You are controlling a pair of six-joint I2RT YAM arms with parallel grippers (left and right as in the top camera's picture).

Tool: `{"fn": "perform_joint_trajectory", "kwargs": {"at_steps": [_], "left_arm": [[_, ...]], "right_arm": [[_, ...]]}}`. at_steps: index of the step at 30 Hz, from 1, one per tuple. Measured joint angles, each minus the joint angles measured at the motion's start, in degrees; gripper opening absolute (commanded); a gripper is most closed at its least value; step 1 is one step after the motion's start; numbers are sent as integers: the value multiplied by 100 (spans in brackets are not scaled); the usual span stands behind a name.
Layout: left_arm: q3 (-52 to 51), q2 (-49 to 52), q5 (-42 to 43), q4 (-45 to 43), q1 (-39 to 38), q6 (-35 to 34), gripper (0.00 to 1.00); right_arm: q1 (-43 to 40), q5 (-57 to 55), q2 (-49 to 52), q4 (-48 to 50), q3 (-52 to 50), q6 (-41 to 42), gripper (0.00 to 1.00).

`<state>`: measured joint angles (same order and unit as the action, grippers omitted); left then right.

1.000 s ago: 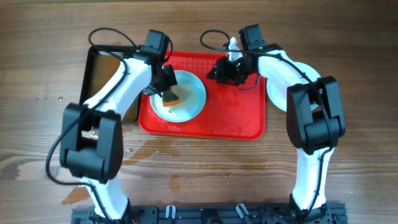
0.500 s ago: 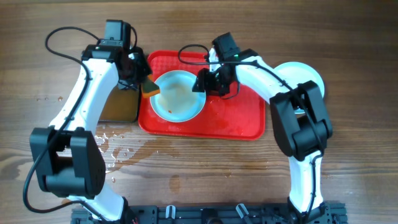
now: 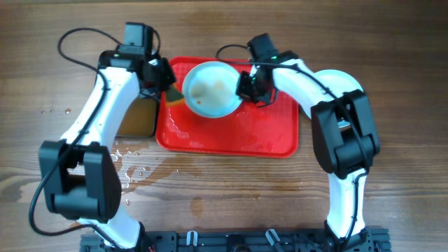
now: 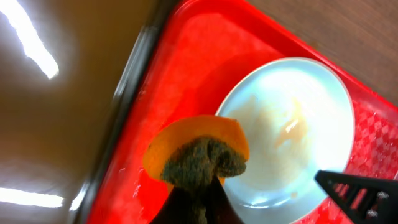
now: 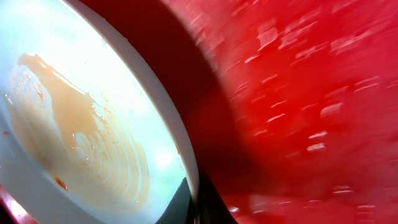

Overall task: Clean dirty plates on tray and stack at the side
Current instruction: 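Keep scrubbing the plate with the sponge, sweeping toward the left rim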

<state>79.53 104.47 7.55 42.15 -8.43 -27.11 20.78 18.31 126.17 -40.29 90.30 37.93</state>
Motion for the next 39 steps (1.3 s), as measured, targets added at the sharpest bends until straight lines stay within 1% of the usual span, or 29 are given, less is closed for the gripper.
{"fn": "perform_joint_trajectory", "kwargs": {"at_steps": [5, 7, 9, 12, 15, 18, 20, 23, 25, 26, 29, 32, 35, 39], "left_arm": [[-483, 415, -240, -1287, -404, -382, 4], [-588, 520, -413, -1617, -542, -494, 4], [-610, 603, -702, -2002, -708, -540, 4], [-610, 717, -1314, -2302, -1056, -584, 4], [-610, 785, -1749, -2444, -1329, -610, 4], [-610, 785, -1954, -2267, -1471, -625, 4], [-610, 785, -2000, -1934, -1508, -625, 4], [-610, 789, -2009, -1659, -1532, -625, 4], [-654, 789, -2011, -1744, -1567, -623, 4], [-750, 789, -2013, -1967, -1589, -623, 4], [-1237, 796, -2061, -3034, -1589, -623, 4], [-1587, 798, -2168, -3807, -1561, -595, 4], [-1694, 811, -2428, -4476, -1552, -223, 4], [-1700, 811, -2756, -5134, -1552, 310, 4]], "right_arm": [[13, -151, -2, -4, 20, 2, 4], [13, -162, -4, -4, 20, 2, 4], [17, -168, -7, -2, 20, 2, 4], [17, -168, -7, -2, 20, 2, 4], [17, -168, -7, 2, 20, 2, 4], [17, -168, -7, 7, 20, 2, 4], [17, -173, -7, 31, 20, 0, 4], [17, -170, -7, 37, 20, 0, 4], [17, -170, -7, 55, 20, 0, 4], [17, -170, -7, 55, 20, 0, 4], [17, -170, -7, 59, 20, 0, 4], [20, -170, -7, 63, 20, 0, 4], [20, -170, -7, 63, 20, 0, 4], [20, -170, -7, 63, 20, 0, 4]]}}
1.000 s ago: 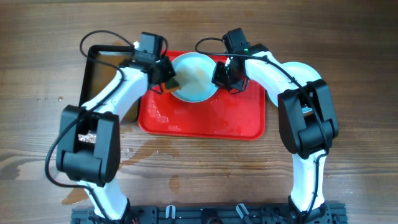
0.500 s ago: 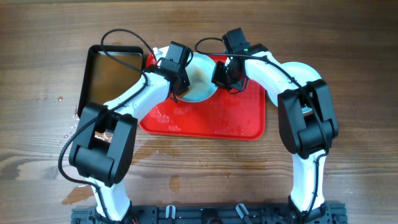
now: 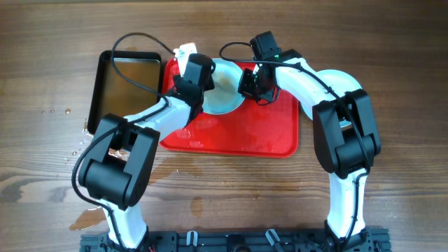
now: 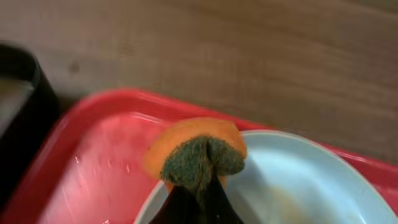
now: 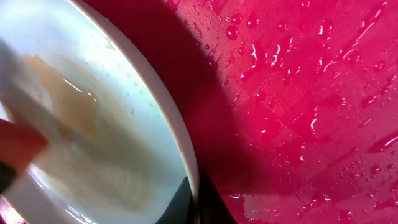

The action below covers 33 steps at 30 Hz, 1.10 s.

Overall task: Clean dirty plates on tray and stack at the side
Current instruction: 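Keep scrubbing the plate with the sponge, sweeping toward the left rim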

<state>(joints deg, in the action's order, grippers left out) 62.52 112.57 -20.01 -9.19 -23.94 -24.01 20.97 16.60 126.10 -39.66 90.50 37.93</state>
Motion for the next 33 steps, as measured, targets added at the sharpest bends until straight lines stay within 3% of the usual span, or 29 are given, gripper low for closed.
{"fn": "perform_joint_trajectory", "kwargs": {"at_steps": [5, 16, 24, 33], "left_arm": [[0, 0, -348, -238, -92, 590, 4], [0, 0, -498, 278, -398, 1207, 4], [0, 39, 713, 544, 72, 1405, 4], [63, 229, 1578, 599, 199, 2409, 4]], "right_arm": [[0, 0, 0, 2, 0, 0, 4], [0, 2, 0, 2, 0, -4, 4], [0, 4, 0, 2, 0, -4, 4], [0, 4, 0, 2, 0, -7, 4]]}}
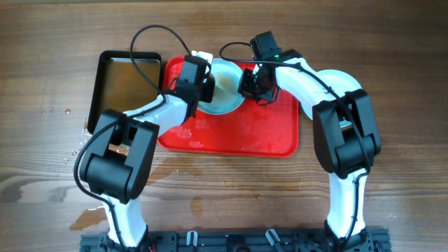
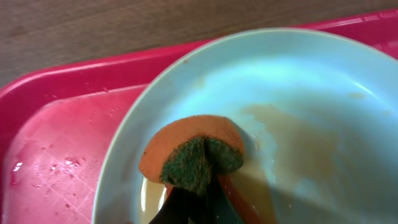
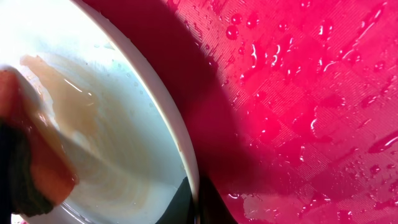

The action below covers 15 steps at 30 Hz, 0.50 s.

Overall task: Clean dirty plates on tray and stack at the side
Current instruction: 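Keep scrubbing the plate with the sponge, sweeping toward the left rim, then scrub the plate's left interior with the sponge in the left gripper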

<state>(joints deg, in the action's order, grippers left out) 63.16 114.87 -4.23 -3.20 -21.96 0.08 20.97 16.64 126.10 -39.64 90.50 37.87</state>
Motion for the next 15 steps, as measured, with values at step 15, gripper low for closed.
{"fn": "perform_joint_trajectory", "kwargs": {"at_steps": [15], "left_arm": [[372, 2, 1873, 1126, 385, -144, 4]], "right_arm": [[-2, -22, 0, -4, 0, -61, 4]]}}
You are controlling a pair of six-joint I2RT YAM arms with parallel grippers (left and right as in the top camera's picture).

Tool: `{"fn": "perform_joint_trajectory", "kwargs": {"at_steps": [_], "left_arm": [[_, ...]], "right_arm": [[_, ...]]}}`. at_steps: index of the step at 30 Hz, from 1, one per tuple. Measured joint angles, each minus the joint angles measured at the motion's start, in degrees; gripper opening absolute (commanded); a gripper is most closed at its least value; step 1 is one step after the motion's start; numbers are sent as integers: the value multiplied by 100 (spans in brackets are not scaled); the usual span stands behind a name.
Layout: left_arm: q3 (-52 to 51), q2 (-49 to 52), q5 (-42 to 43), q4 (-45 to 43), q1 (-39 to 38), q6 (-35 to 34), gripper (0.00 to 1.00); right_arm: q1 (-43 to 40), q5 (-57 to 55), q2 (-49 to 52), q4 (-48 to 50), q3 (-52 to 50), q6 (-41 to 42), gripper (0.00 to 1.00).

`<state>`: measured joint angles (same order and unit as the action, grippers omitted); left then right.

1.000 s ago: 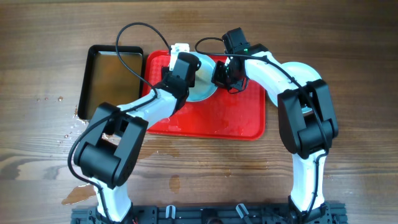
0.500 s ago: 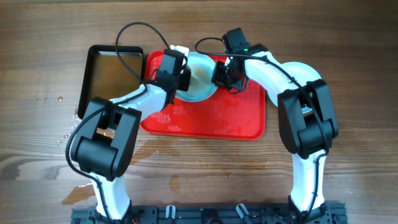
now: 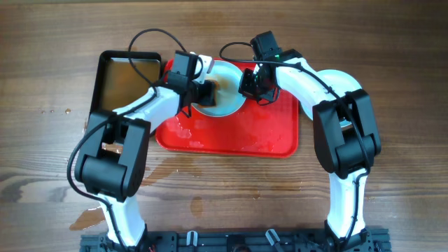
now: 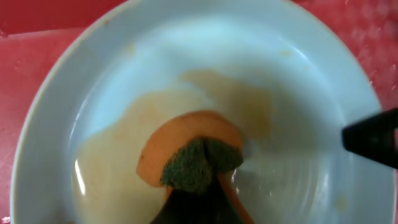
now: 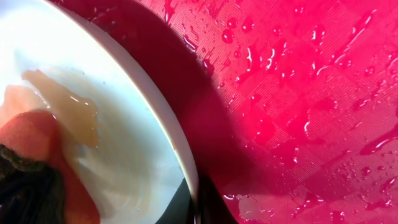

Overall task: Clean dirty plates on tray and stack at the side
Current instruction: 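Scrub the plate's left interior with the sponge in the left gripper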

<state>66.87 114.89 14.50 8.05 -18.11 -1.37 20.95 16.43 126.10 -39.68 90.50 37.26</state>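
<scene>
A white plate [image 3: 225, 99] smeared with brown sauce lies at the back of the red tray [image 3: 238, 136]. My left gripper [image 3: 203, 91] is shut on an orange sponge with a green scouring side [image 4: 193, 155], pressed onto the sauce in the middle of the plate [image 4: 298, 93]. My right gripper [image 3: 246, 85] is shut on the plate's right rim [image 5: 180, 155], one finger inside and one outside. In the right wrist view the sponge [image 5: 31, 162] shows at the lower left.
A dark rectangular pan [image 3: 126, 80] with brownish water stands left of the tray. Water drops cover the tray's floor [image 5: 298, 93], and wet patches lie on the wooden table [image 3: 140, 168] in front of it.
My left gripper with the sponge has moved from the plate's left part to its middle, over the brown sauce. The right gripper still holds the rim.
First the left gripper held the sponge by the pan at the tray's left edge, while the right held the dirty plate's rim. Then the sponge stood at the plate's far-left rim, then inside the plate, and now on the sauce at its centre.
</scene>
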Motion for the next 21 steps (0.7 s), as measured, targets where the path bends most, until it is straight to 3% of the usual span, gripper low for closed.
{"fn": "perform_joint_trajectory", "kwargs": {"at_steps": [3, 6, 15, 21], "left_arm": [[-17, 85, -13, -409, 120, -142, 4], [-15, 96, -658, -507, 114, -358, 4], [79, 50, -2761, 33, -365, -828, 4], [295, 37, -3128, 721, -610, -1438, 4]], "right_arm": [[2, 4, 0, 28, 0, 2, 4], [2, 4, 0, 28, 0, 2, 4], [66, 24, 2, 74, 0, 2, 4], [61, 20, 0, 63, -2, -4, 4]]}}
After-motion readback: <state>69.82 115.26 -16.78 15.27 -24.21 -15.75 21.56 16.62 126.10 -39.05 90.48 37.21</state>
